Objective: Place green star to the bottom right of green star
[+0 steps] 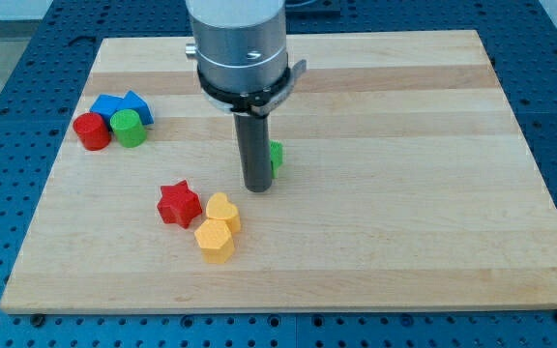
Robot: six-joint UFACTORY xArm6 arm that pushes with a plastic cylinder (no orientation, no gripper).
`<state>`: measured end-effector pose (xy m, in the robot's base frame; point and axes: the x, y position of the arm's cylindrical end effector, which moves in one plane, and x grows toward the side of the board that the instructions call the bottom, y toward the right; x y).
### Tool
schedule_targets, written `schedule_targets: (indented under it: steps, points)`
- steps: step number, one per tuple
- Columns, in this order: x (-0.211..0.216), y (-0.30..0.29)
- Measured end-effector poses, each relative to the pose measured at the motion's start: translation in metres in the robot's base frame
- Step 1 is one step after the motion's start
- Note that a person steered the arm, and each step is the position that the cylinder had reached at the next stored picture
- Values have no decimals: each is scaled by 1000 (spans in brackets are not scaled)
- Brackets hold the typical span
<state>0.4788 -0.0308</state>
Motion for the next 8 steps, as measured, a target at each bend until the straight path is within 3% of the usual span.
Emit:
schedule_targets:
  steps: [2,3,5,6,8]
  points:
    - [-7,73]
    - [-29,60]
    - [-18,-80]
    - [-18,-118]
    - [-45,-51]
